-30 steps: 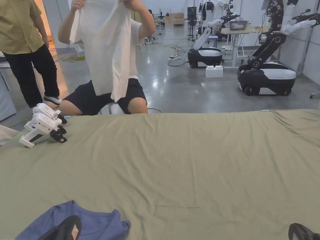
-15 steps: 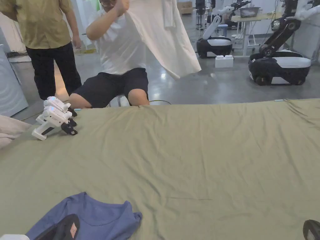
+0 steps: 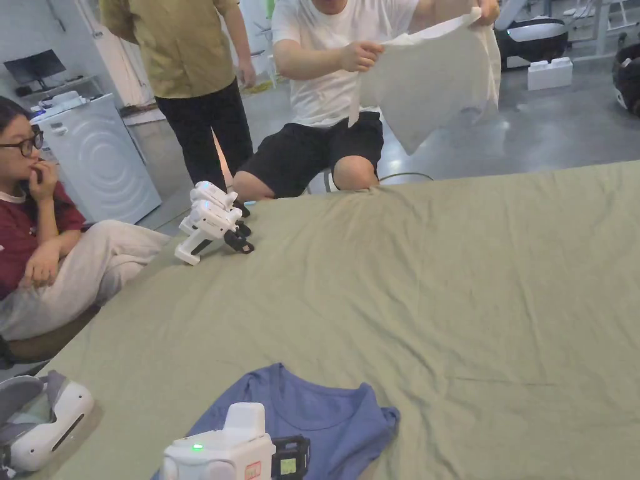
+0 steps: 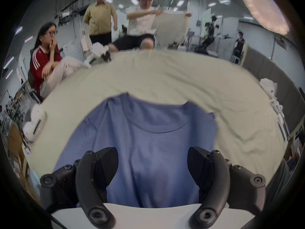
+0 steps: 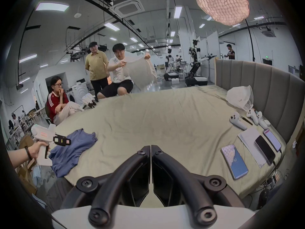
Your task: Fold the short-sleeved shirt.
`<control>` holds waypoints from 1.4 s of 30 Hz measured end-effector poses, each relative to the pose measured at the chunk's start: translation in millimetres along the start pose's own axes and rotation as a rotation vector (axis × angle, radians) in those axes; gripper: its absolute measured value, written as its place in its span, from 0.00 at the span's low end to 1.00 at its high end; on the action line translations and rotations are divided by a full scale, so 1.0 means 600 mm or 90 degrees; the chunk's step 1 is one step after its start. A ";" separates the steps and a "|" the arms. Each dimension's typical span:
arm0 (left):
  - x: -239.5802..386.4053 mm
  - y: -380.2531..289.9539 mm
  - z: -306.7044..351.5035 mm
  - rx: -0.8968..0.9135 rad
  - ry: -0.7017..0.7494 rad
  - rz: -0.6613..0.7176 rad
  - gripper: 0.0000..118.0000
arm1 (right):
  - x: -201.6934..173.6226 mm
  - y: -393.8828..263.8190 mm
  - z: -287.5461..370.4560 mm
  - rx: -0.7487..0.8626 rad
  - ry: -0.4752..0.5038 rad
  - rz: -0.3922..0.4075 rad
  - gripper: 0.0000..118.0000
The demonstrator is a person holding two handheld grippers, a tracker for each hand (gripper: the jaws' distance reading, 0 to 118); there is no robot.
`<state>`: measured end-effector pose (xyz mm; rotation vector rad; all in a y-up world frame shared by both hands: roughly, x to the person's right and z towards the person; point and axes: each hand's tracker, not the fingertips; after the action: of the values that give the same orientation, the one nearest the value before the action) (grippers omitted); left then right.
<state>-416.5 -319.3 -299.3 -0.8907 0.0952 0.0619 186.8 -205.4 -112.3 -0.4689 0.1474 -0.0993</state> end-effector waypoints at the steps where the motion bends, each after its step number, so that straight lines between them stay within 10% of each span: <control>1: -0.008 -0.001 -0.024 -0.023 0.008 0.035 0.68 | 0.004 -0.004 0.002 -0.008 -0.008 0.004 0.00; 6: -0.007 -0.022 -0.045 -0.030 0.006 0.076 0.51 | 0.030 -0.022 0.007 -0.046 -0.028 0.004 0.00; 9: -0.008 -0.018 -0.046 -0.030 -0.008 0.074 0.00 | 0.042 -0.032 0.009 -0.056 -0.026 -0.006 0.00; 15: -0.008 0.049 0.023 0.076 -0.072 0.170 0.00 | 0.062 -0.034 0.028 -0.043 -0.010 -0.023 0.00; 17: 0.018 0.097 0.061 0.113 -0.068 0.129 0.00 | -0.018 -0.017 -0.022 -0.044 -0.010 -0.041 0.00; 26: 0.359 0.219 0.124 0.199 -0.326 -0.031 0.00 | 0.009 -0.020 0.027 -0.004 -0.042 -0.080 0.00; 38: 0.851 -0.097 0.063 -0.050 -0.575 -0.320 0.00 | 0.083 -0.061 0.109 -0.012 -0.149 -0.131 0.00; 40: 0.845 -0.132 0.057 -0.086 -0.591 -0.277 0.18 | 0.088 -0.070 0.112 -0.019 -0.155 -0.126 0.00; 42: 0.814 -0.138 0.068 -0.080 -0.617 -0.249 0.62 | 0.089 -0.074 0.108 -0.025 -0.151 -0.121 0.00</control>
<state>78.8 -332.4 -262.9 -0.9101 -0.9917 0.1291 247.2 -223.3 -41.0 -0.5302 -0.1282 -0.2265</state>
